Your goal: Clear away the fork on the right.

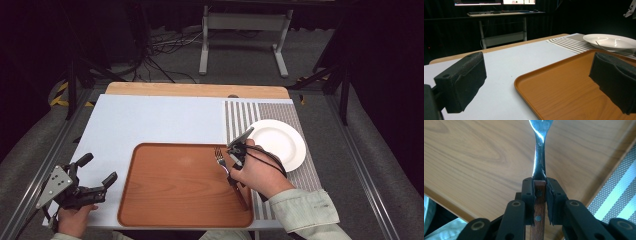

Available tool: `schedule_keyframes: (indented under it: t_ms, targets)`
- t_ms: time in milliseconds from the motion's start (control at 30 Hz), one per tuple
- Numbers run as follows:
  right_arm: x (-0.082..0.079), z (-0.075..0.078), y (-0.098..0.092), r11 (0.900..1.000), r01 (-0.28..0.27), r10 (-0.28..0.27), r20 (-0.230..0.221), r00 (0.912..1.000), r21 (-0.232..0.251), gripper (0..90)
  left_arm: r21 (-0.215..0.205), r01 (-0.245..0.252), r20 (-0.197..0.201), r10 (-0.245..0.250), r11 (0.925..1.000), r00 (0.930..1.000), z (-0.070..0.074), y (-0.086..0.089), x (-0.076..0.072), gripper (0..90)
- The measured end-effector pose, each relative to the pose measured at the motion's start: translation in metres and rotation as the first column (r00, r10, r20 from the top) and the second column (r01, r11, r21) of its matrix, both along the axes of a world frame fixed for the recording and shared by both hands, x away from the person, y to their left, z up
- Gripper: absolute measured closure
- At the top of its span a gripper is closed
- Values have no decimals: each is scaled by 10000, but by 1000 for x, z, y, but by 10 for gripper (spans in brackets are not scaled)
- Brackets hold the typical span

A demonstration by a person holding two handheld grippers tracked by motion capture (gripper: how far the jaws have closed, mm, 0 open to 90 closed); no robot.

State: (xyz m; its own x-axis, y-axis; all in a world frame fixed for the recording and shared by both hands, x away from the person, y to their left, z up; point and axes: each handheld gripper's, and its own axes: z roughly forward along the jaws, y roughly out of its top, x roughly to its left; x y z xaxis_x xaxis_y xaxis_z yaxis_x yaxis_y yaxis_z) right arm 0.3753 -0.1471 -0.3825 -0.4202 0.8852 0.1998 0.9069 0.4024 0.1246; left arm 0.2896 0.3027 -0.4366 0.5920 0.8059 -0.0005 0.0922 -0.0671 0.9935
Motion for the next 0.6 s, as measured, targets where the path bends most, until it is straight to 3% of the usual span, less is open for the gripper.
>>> schedule_keyframes:
  t_ms: [367,600]
  targets:
    - [1,-14,2,9991,186,-207,-546,9983,-383,785,-20,-2,-20,2,10000,10000,0,0,0,15]
    - [1,-18,4,9989,151,-179,-661,9977,-435,785,-19,3,-21,-3,10000,10000,0,0,0,15]
